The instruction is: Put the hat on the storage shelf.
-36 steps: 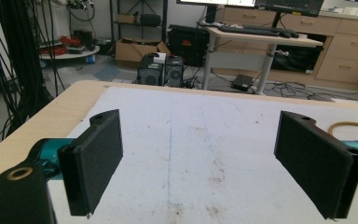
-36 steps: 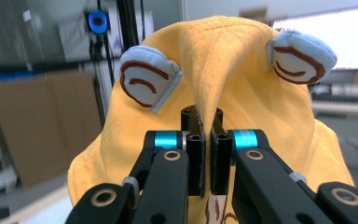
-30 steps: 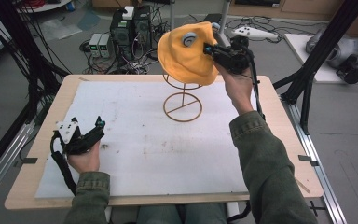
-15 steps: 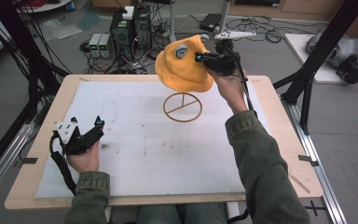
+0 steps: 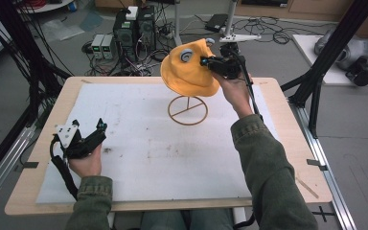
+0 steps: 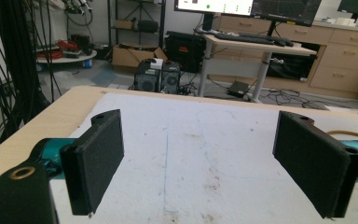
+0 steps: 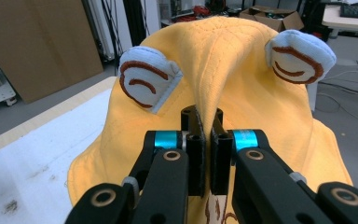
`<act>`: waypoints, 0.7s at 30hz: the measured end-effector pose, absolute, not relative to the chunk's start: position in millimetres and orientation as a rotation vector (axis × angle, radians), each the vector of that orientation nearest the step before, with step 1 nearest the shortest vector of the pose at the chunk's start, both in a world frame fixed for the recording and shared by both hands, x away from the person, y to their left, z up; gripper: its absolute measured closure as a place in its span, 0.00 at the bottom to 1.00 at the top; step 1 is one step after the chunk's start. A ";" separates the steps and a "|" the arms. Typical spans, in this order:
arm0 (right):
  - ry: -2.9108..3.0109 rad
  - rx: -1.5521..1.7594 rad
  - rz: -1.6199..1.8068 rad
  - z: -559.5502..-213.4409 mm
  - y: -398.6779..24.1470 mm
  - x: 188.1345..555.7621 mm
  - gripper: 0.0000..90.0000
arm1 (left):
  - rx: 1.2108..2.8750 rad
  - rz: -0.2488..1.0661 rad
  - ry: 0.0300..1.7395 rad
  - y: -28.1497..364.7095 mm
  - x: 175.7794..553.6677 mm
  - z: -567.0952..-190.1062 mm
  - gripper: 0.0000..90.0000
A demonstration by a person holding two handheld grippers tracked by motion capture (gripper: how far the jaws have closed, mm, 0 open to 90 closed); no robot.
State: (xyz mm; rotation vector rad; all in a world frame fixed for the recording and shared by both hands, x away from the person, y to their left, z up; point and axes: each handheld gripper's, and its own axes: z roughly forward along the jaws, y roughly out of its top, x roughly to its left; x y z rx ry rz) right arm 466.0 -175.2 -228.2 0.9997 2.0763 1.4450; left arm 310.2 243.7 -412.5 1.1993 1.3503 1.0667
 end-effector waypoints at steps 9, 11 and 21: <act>2.052 1.012 1.545 -227.6 -179.6 468.7 0.41 | 1.183 1.061 1.354 244.4 309.9 -411.9 0.18; 2.033 1.007 1.559 -225.7 -183.2 467.1 0.30 | 1.191 1.062 1.352 244.2 309.8 -411.8 0.18; 1.844 1.085 1.525 -214.4 -203.3 451.2 0.14 | 1.194 1.064 1.350 243.4 309.8 -411.5 0.18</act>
